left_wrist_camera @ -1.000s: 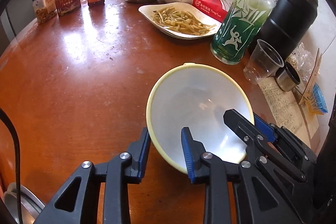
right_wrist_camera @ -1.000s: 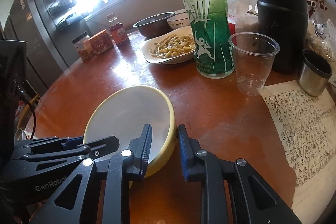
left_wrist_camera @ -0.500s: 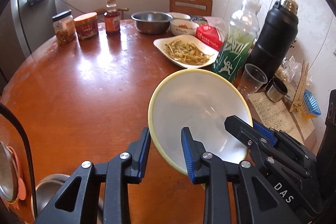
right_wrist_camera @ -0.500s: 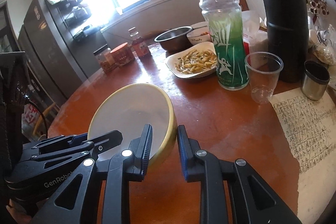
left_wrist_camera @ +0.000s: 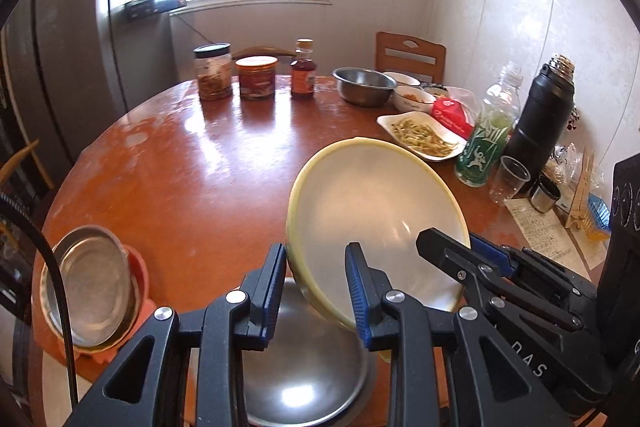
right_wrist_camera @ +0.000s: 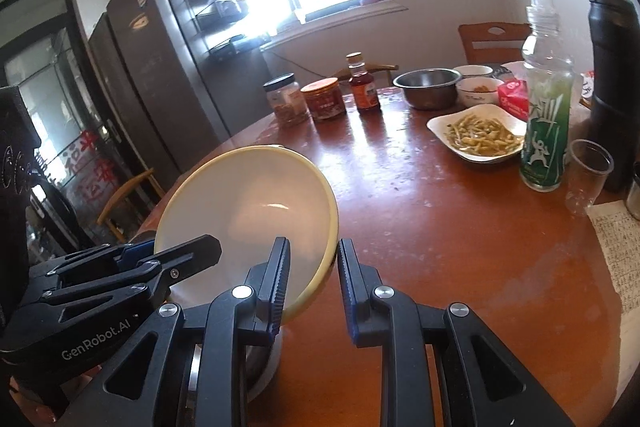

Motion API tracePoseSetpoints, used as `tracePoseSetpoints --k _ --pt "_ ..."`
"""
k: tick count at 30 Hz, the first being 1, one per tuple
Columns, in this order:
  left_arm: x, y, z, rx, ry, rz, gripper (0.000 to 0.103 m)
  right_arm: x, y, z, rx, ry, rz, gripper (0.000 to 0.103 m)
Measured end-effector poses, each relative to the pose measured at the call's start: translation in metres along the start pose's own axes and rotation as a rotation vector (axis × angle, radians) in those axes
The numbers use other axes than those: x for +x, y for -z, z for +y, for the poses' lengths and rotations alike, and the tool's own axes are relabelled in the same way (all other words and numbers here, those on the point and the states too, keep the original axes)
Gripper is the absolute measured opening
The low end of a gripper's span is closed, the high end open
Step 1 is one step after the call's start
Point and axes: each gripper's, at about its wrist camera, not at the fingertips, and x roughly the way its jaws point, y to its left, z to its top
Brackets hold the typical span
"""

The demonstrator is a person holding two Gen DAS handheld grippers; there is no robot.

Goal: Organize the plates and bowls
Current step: 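Carry the cream bowl over the steel bowls and lower it inside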

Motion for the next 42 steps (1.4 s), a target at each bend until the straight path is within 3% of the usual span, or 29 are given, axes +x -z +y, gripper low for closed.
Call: tracePoseSetpoints --k 6,13,18,36,42 --pt "-0.008 0.021 0.030 -0.024 -0.030 0.002 0.031 0.013 0.017 0.036 -0.049 -0.013 0.024 0.025" --pt "0.003 0.042 0.038 -0.021 -0.057 0.034 0.031 0.027 0.040 0.051 -0.104 0.032 0.055 0.026" --pt "0.008 0.053 0.035 0.000 -0.052 0.049 0.031 0.029 0.050 0.053 -0.145 0.087 0.046 0.026" --pt "0.005 0.061 0.044 0.009 -0.077 0.046 0.031 0.032 0.060 0.062 -0.203 0.098 0.055 0.028" --pt "-0.001 0.061 0.052 -0.006 -0.071 0.042 0.032 0.030 0.059 0.060 -0.174 0.066 0.057 0.038"
